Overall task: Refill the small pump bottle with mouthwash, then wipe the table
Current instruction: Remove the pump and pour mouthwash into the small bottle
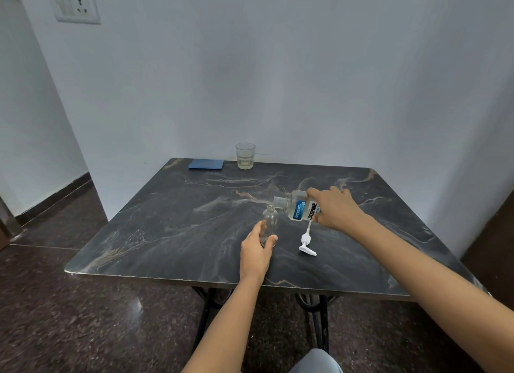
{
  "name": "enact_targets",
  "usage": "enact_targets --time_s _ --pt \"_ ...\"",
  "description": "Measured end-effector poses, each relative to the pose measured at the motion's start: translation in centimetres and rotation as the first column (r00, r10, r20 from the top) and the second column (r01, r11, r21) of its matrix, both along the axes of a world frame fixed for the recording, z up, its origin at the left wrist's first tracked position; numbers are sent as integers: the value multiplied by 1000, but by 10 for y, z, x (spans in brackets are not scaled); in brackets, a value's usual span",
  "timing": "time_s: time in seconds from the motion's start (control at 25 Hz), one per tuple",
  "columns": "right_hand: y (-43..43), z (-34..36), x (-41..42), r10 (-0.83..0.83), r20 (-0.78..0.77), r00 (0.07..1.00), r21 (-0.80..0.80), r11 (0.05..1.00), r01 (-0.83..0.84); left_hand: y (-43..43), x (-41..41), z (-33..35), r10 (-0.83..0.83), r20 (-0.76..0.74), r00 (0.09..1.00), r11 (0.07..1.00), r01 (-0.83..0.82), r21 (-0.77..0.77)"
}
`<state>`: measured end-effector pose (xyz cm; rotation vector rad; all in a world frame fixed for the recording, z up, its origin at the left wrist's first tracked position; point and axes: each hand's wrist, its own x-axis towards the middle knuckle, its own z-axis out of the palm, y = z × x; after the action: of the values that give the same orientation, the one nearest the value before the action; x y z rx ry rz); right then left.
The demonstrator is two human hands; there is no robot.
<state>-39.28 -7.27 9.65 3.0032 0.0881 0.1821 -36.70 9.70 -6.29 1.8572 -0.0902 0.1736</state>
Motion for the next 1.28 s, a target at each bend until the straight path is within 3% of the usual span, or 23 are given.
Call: enact_targets --time_s 1.28 --pt "2 6 1 -19 -33 999 -18 1000 18 1 1 -3 -2 6 1000 999 2 32"
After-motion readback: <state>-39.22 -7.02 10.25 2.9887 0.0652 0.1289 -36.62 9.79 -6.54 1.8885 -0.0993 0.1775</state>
